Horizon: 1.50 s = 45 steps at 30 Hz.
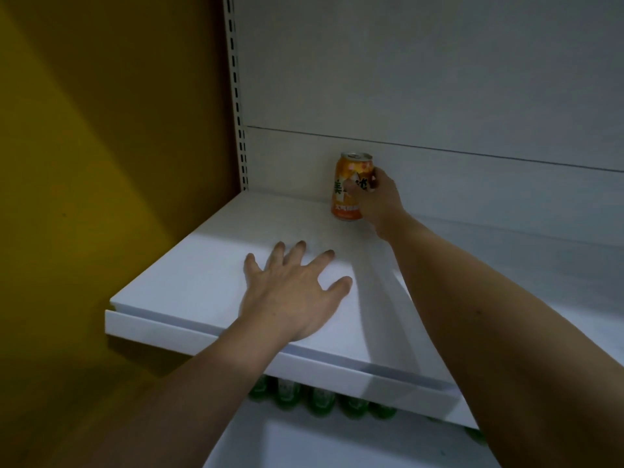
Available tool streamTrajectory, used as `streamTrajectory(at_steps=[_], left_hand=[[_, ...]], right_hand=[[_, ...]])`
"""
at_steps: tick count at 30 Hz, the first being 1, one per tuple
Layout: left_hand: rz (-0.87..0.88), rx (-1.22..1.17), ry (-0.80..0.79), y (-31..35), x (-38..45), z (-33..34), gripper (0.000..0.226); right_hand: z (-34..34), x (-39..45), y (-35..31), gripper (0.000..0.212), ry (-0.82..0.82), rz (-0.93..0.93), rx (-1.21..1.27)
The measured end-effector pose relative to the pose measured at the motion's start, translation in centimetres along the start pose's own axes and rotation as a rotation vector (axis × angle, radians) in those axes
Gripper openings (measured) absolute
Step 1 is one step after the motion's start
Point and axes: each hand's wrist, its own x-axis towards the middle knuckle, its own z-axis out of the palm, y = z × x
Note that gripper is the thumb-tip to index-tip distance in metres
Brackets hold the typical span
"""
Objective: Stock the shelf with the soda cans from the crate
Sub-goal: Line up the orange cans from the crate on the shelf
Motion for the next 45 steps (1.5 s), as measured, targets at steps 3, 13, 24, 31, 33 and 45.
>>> streamTrajectory(at_steps=[3, 13, 24, 31, 33, 45], left_hand=[[-0.004, -0.009, -0.003, 0.0, -0.1, 0.0, 0.065], [-0.009, -0.009, 0.013, 0.2, -0.1, -0.2, 0.065], [-0.015, 0.02, 0.016, 0.2, 0.0, 0.1, 0.068], [-0.012, 0.002, 0.018, 0.3, 0.0, -0.3, 0.067], [-0.01, -0.004, 0.021, 0.2, -0.1, -0.3, 0.067], [-0.07, -0.015, 0.004, 1.7, -4.1, -1.7, 0.065]], right_hand=[[0.8, 1.0, 0.1, 0.045, 0.041, 0.018, -0.093], [2.1, 0.9, 0.7, 0.061, 0.03, 0.006, -0.161], [4.7, 1.1, 0.8, 0.058, 0.013, -0.001, -0.168], [3.5, -0.5, 0.6, 0.062, -0.062, 0.105, -0.209], [2.4, -1.7, -0.4, 0.062, -0.095, 0.116, -0.244], [-8.5, -18.5, -6.1, 0.033, -0.29, 0.035, -0.969]])
